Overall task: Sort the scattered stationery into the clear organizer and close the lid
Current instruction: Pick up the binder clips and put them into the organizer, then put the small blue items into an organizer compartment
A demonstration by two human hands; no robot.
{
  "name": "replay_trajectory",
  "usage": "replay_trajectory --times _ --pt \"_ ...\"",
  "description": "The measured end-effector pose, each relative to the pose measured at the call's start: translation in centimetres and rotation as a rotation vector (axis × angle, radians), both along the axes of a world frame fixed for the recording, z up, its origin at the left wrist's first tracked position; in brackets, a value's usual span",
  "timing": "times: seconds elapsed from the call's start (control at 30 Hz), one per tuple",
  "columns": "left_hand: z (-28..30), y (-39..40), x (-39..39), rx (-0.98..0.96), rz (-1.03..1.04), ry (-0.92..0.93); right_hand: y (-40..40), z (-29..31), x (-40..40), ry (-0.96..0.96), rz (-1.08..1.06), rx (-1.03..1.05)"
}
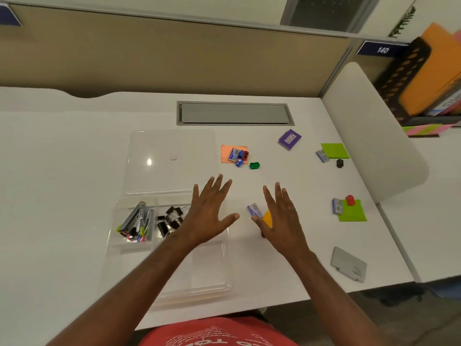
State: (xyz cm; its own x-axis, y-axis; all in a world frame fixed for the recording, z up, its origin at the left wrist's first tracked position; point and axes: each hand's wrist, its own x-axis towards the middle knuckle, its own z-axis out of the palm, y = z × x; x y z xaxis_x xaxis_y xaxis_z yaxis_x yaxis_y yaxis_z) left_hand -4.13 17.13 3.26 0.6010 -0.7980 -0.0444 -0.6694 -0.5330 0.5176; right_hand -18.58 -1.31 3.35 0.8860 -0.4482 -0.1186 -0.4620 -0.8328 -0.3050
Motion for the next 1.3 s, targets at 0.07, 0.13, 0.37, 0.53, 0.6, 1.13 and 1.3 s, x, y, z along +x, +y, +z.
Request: replay_trajectory --times 0.07,0.13,0.37,0.53,0.6,1.13,1.3 --pt "-0.2 -1.4 -0.8 0.043 -0.024 -0.01 -1.4 -0.3 -1.3 -0.013 -0.015 0.01" --pt "-0.5 -2.7 -1.8 0.066 -0.048 -0.017 -2.7 -0.7 -2.4 -0.019 -0.031 0.004" --pt "-1.7 -6.5 -3.8 0.247 -0.01 -0.117 -6.7 -2.3 -5.2 -0.038 -0.089 0.034" --pt "-3.0 -8.7 -4.4 0.34 0.008 -0.166 -8.7 -3.5 -6.5 -0.033 -0.095 0.052" --pt "-3.3 -9.5 -4.5 0.393 0.012 -0.197 -9.3 -3.9 -6.7 -0.031 -0.089 0.056" --pt "-3.7 -12.5 -4.8 0.619 0.069 -0.288 -13.5 -5.3 -6.8 -0.059 -0.012 0.087" --pt "-3.7 -12.7 -4.5 0.617 0.112 -0.275 -15.0 -4.8 -3.6 -0.047 0.046 0.122"
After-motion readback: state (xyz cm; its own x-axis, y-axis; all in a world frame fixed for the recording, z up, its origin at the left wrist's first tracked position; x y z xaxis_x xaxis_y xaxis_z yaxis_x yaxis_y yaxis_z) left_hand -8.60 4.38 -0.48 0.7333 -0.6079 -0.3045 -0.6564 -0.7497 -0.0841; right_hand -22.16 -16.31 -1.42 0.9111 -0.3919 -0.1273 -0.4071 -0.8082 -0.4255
